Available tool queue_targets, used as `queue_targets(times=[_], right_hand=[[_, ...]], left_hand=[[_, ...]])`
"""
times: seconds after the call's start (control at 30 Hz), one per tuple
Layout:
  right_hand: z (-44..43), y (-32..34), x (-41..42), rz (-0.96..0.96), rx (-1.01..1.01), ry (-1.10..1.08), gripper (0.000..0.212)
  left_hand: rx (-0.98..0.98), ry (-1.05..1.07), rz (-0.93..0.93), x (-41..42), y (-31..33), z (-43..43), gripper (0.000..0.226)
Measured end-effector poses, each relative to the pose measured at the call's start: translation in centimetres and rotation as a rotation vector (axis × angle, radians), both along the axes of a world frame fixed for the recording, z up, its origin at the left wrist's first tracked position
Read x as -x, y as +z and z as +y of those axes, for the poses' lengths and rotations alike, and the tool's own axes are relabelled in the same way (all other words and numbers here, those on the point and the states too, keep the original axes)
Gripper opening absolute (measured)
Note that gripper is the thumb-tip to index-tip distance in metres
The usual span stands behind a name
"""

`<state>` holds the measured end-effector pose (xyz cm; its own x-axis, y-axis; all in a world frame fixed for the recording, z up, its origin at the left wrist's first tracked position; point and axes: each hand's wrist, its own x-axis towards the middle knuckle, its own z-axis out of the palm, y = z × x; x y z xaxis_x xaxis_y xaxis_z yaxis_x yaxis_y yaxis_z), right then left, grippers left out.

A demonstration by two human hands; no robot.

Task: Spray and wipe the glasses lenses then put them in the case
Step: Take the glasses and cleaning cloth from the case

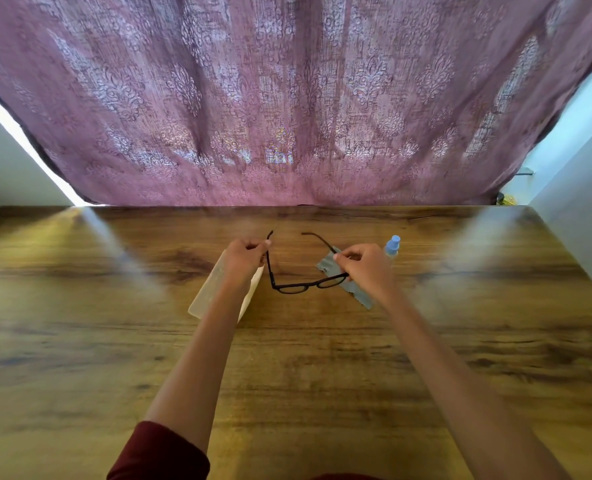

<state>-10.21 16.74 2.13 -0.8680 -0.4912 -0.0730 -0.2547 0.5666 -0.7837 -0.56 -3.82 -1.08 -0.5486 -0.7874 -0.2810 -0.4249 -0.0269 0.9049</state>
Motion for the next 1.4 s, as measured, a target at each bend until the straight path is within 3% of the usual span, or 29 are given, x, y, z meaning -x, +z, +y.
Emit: queue_targets(times=[0.23, 0.3, 0.43, 0.6, 0.87, 1.03, 1.1, 1.23, 1.3, 1.4], right_hand=[[-0.4, 0.7, 0.5, 0.004, 0.051, -0.093, 0.015], [-0.5, 0.9, 0.7, -0.003, 0.037, -0.085, 0.016], [-0.4, 1.2, 1.3, -0.04, 0.047, -0.1, 0.016], [-0.5, 1.5, 2.5, -0.167, 0.121, -0.166, 0.015], [-0.3, 2.5, 4.5, -0.352, 0.197, -0.224, 0.018], [0.2, 3.3, 4.4, -0.421, 0.396, -0.267, 0.023], [0.9, 3.1, 4.3, -0.216, 0.42, -0.254, 0.028], [3.4, 1.1, 3.7, 0.568, 0.308, -0.285, 0.017], [4.5, -0.8, 3.3, 0.693, 0.228, -0.256, 0.016], [5.6, -3.9, 3.1, 0.675, 0.168, -0.219, 0.034]], left_hand=[[0.094, -0.05, -0.026, -1.7, 0.4, 1.0, 0.015], [0.321, -0.097, -0.045, -2.6, 1.1, 1.9, 0.012], [0.824, -0.317, 0.154, -4.9, 2.2, 3.4, 0.02], [1.096, -0.536, 0.134, -6.4, 3.8, 4.0, 0.027], [1.372, -0.591, 0.201, -5.8, 5.2, 4.3, 0.019], [1.338, -0.465, 0.227, -4.4, 5.6, 4.0, 0.013], [1.293, -0.423, 0.229, -3.8, 5.8, 3.8, 0.012], [1.223, -0.408, 0.21, -3.2, 6.1, 3.7, 0.012], [1.196, -0.43, 0.219, -3.0, 6.2, 3.7, 0.011], [1.134, -0.45, 0.24, -2.8, 6.0, 3.6, 0.013]])
